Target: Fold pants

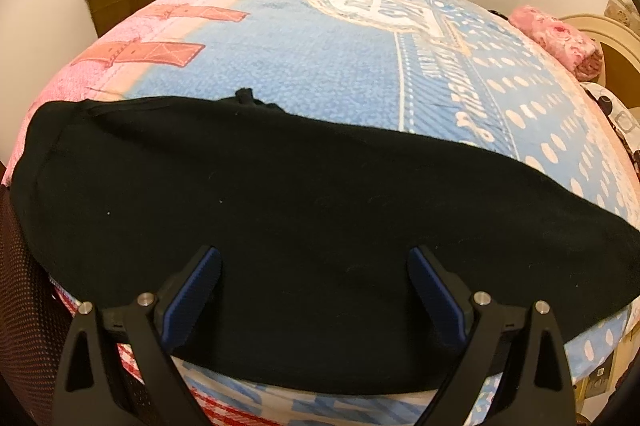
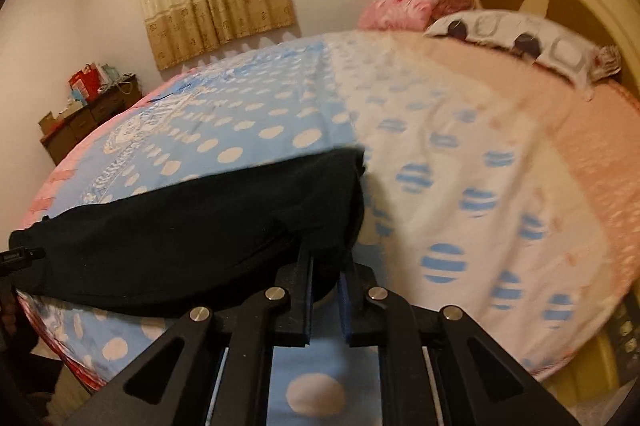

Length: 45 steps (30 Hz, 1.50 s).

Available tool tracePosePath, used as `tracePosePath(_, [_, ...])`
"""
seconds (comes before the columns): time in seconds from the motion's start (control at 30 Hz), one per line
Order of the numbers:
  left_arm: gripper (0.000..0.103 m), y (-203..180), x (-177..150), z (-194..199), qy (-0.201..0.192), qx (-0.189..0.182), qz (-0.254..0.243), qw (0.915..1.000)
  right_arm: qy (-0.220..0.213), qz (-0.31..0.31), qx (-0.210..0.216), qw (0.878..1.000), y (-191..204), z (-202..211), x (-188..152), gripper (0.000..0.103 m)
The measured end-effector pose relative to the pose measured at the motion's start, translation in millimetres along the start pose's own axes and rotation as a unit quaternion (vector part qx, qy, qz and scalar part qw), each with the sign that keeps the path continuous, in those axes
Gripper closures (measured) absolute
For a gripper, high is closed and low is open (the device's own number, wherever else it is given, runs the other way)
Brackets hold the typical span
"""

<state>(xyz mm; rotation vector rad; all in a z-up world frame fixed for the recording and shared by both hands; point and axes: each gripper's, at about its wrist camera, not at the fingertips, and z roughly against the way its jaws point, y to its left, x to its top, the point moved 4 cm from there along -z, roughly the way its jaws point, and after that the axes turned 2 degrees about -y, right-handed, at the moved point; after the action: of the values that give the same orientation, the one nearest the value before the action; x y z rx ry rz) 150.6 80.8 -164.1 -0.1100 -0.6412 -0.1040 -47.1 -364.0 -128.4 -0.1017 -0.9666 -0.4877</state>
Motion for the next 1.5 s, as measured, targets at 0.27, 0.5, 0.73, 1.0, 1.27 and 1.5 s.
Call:
tracePosePath(0.27, [0.006, -4, -5, -5, 0.006, 0.004, -0.014, 0.9999, 0.013, 0.013, -0.075, 0.997, -32, -23, -26, 0.077])
tracePosePath(0.5, [0.006, -2, -4, -9, 0.008, 0.003, -0.007, 0.9999, -0.038, -0.063, -0.102, 0.992, -54, 20, -7, 0.057])
tracePosePath(0.73, [0.006, -4, -3, -6, 0.001, 0.003, -0.005, 1.0000, -0.070, -0.073, -0.026, 0.995, -34, 21, 11, 0.057])
tracePosePath(1.0, [0.006, 2, 0, 1, -0.017, 0.024, -0.005, 0.9995, 0.024, -0.092, -0.006, 0.995, -21, -22, -25, 0.055])
tracePosePath(1.27, [0.006, 22, 15, 23, -0.064, 0.026, 0.031, 0.9971, 0.003, -0.218, 0.042, 0.975, -31, -18, -41, 0.038])
tracePosePath(1.5, [0.006, 45, 17, 21, -0.064, 0.060, 0.048, 0.9950, 0.019, -0.162, 0.043, 0.986, 2, -23, -30, 0.046])
